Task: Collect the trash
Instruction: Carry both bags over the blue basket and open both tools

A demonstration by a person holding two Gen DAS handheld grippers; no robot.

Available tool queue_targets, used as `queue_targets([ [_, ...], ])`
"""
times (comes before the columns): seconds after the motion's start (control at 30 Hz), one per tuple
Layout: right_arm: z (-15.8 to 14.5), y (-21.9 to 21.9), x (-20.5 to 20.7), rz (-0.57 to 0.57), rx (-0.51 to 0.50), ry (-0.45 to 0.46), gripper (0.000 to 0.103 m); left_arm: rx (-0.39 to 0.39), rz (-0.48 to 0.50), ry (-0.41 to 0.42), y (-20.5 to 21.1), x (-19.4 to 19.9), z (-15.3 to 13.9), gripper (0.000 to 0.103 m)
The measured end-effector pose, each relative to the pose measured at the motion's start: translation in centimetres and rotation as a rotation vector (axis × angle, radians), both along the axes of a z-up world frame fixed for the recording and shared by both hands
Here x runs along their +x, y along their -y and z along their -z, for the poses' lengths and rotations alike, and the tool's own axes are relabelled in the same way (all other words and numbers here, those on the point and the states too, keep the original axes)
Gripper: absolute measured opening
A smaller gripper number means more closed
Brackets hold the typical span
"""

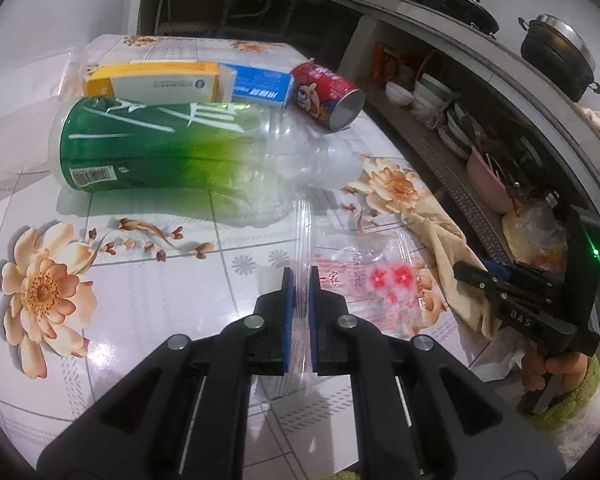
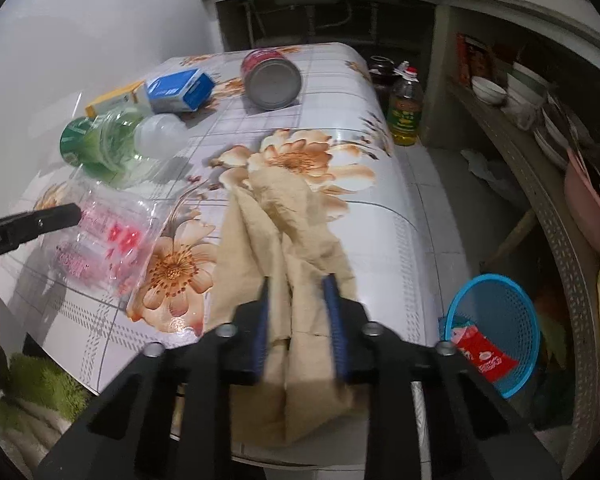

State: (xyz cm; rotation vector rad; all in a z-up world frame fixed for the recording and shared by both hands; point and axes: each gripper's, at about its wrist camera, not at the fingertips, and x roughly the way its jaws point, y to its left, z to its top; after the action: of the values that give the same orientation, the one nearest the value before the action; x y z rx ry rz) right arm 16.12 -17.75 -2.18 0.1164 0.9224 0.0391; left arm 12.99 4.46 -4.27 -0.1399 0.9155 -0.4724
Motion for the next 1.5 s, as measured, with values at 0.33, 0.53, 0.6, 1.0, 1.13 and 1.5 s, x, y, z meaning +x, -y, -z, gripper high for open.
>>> queue_targets([
  [0.33, -2.1, 6.3, -2.8, 0.209, 0.125, 0.080, 0.008, -0.023, 0.081, 0.081, 3.2, 0.3, -3.4, 0.005],
  [0.53, -2.6, 14.9, -7.2, 0.481, 0.221, 0.125, 0.008, -0.044, 0.222, 0.134, 9.5, 1.0, -5.7, 0.005],
  [0.6, -1.9, 17.6, -8.9, 0.566, 0.267, 0.121, 0.008, -0.049, 0.281, 0.127, 12.2, 1.5, -6.0, 0.005],
  [1.0, 7.4, 26.9, -14.0, 0.876, 0.538, -0.008, 0.008, 0.149, 0.582, -0.047, 32.6, 4.1, -2.4, 0.006],
  [1.13, 10.9, 29.2, -12.8, 0.913, 0.613, -0.055, 0.008, 0.287, 0.650, -0.045, 39.1, 4.7, 0.3, 0.006],
  [1.5, 17.7, 34.8, -6.3, 0.990, 0.592, -0.135, 0.015, 0.457, 0.676, -0.103, 51.4, 7.2, 8.6, 0.017],
])
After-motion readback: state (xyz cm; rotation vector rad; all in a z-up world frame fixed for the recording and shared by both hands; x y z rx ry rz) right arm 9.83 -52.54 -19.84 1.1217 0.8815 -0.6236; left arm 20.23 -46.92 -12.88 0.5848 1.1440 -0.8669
